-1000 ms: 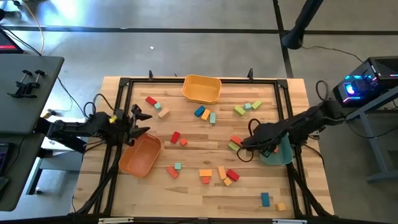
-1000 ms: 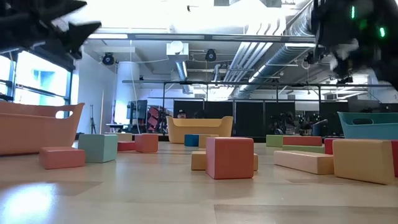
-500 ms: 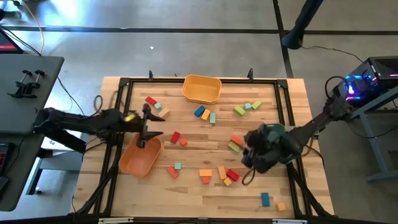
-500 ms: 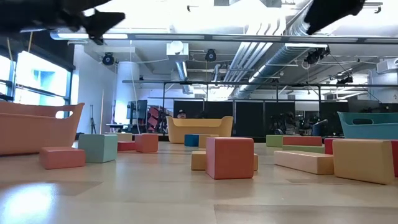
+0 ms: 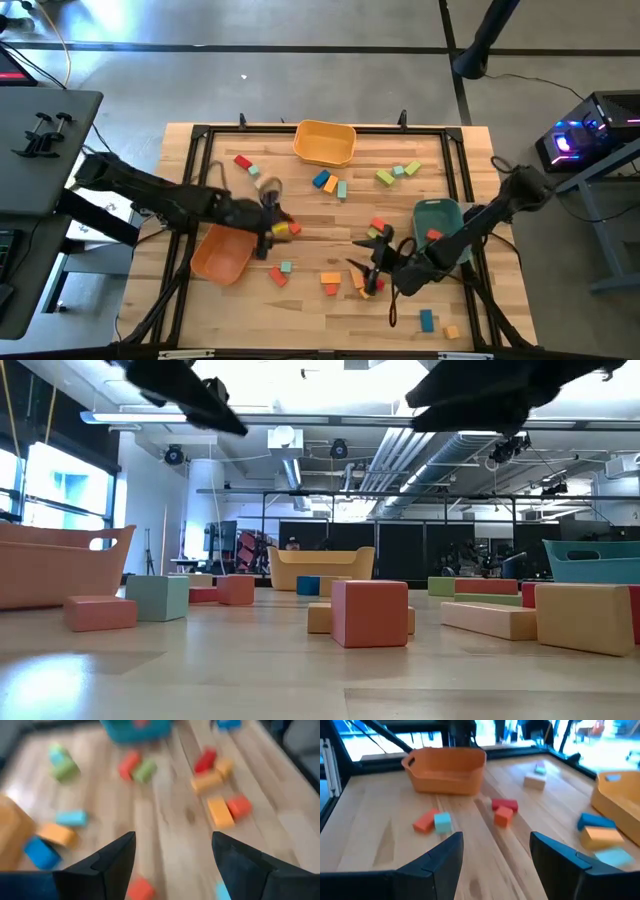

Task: Sort blocks by size
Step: Put the light blue square block into the orange bin

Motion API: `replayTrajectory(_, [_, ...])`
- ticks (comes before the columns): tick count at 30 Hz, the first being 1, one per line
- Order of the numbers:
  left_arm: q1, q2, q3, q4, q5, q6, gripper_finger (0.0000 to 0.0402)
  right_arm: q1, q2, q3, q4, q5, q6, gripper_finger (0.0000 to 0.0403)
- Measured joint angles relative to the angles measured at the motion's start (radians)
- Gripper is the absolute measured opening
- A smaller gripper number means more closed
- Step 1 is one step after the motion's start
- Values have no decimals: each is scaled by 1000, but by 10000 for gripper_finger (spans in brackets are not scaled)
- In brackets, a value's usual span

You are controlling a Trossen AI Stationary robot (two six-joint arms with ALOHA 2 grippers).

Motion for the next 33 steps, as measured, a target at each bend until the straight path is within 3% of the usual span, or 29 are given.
replayTrajectory(4, [-95, 119, 57, -58, -3, -125, 250, -20, 53, -21, 159, -28, -92, 225])
replayTrajectory(9, [-215, 248, 59, 18, -27, -319, 250, -43, 82, -23, 172, -82, -107, 225])
replayTrajectory(14, [-301, 353, 58, 13, -229, -408, 250, -64, 88, -23, 173, -117, -143, 225])
replayTrajectory(17, [-307, 394, 58, 10, -284, -467, 250, -73, 88, -23, 182, -140, -168, 225])
replayTrajectory(20, [-290, 423, 58, 11, -272, -517, 250, -82, 88, -23, 181, -170, -171, 225])
replayTrajectory(26, [-246, 459, 58, 6, -123, -555, 250, -82, 88, -23, 180, -174, -171, 225])
replayTrajectory(33, [-223, 501, 58, -28, -73, -575, 250, -82, 88, -23, 175, -178, -171, 225])
